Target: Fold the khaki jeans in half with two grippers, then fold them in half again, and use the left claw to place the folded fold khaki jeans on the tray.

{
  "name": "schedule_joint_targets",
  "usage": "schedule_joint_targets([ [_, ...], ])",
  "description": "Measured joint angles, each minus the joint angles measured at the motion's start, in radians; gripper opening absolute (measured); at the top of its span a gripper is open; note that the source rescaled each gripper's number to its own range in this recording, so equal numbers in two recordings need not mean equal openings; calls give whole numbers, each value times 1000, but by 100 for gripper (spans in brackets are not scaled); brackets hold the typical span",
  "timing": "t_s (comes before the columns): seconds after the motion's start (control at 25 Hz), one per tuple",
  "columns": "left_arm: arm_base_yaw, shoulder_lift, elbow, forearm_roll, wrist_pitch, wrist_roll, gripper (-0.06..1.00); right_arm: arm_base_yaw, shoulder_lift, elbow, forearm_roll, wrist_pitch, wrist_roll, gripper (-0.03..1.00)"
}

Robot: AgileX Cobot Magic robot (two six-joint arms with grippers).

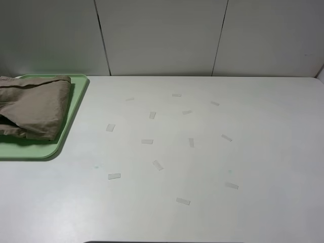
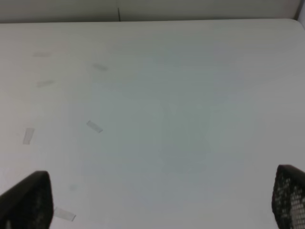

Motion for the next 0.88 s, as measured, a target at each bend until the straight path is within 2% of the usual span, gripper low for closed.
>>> schedule_joint_targets([
  [0.32, -7, 0, 0, 0, 0, 0, 98, 0, 0, 0, 0, 0, 0, 100],
  [0.64, -156, 0, 0, 0, 0, 0, 98, 0, 0, 0, 0, 0, 0, 100],
  [0.88, -170, 0, 0, 0, 0, 0, 98, 0, 0, 0, 0, 0, 0, 100],
])
